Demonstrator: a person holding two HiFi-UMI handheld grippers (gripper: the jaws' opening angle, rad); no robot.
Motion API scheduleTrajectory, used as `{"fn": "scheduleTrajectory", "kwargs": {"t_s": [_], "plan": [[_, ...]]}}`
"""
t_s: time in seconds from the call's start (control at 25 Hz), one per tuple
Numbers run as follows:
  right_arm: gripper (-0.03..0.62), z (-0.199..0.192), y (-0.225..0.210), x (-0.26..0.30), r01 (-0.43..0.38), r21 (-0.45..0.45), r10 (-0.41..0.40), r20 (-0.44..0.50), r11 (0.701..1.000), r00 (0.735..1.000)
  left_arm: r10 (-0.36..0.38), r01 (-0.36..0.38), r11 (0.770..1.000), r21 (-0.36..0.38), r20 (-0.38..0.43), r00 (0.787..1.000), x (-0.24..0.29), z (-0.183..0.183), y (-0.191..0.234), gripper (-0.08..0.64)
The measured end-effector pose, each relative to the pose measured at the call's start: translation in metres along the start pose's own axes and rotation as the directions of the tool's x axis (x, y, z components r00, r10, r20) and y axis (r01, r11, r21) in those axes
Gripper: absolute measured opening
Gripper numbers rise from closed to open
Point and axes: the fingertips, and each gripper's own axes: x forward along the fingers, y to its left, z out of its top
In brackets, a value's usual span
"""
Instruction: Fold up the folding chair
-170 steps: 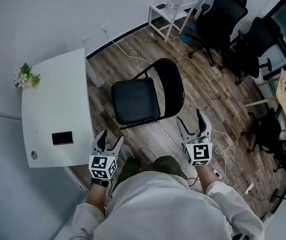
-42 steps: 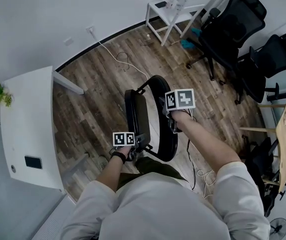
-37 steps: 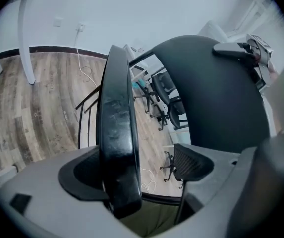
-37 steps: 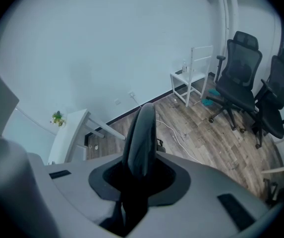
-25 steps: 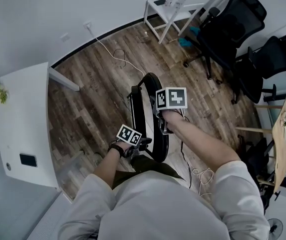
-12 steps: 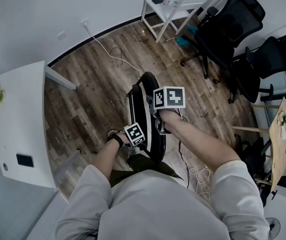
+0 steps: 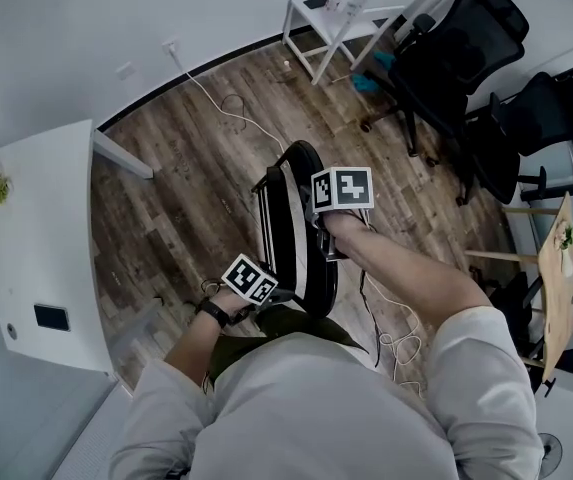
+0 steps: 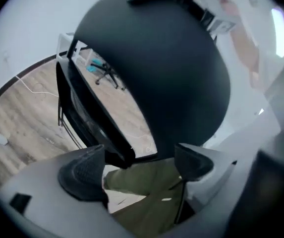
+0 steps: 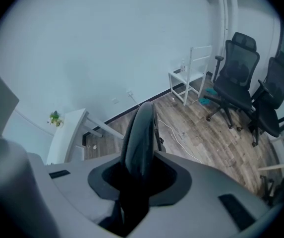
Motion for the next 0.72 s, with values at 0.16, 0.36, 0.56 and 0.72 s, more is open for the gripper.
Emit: {"fn": "scheduleTrajectory", "kwargs": {"t_s": [0.16,0.36,0.56,0.72], "plan": [[0.098,0.001,0.003,0.000,0.000,0.003,0.000,-0.005,1.000,1.000,-0.090,0.110,0.992,-0.063,0.267,0.959,-0.055,0.044,-0.082,0.431],[0.098,0.000,0.013,0.000,0.008,0.001,-0.008,-0.005,1.000,1.000,0.100,-0.099,0.995,-0.018,0.332,0.938,-0.066,0.091,-0.119,0.442],[0.100,0.000,0.026,0.003,0.028,-0.003,-0.028,-0.006,1.000,1.000,0.399,-0.429,0.898,0.100,0.225,0.889,-0.032,0.091,-0.101,0.446],[0.089,0.000,0.038,0.007,0.059,-0.025,-0.059,-0.014,0.998,0.998,0.428,-0.455,0.885,0.097,0.216,0.878,-0.036,0.087,-0.094,0.441]]}}
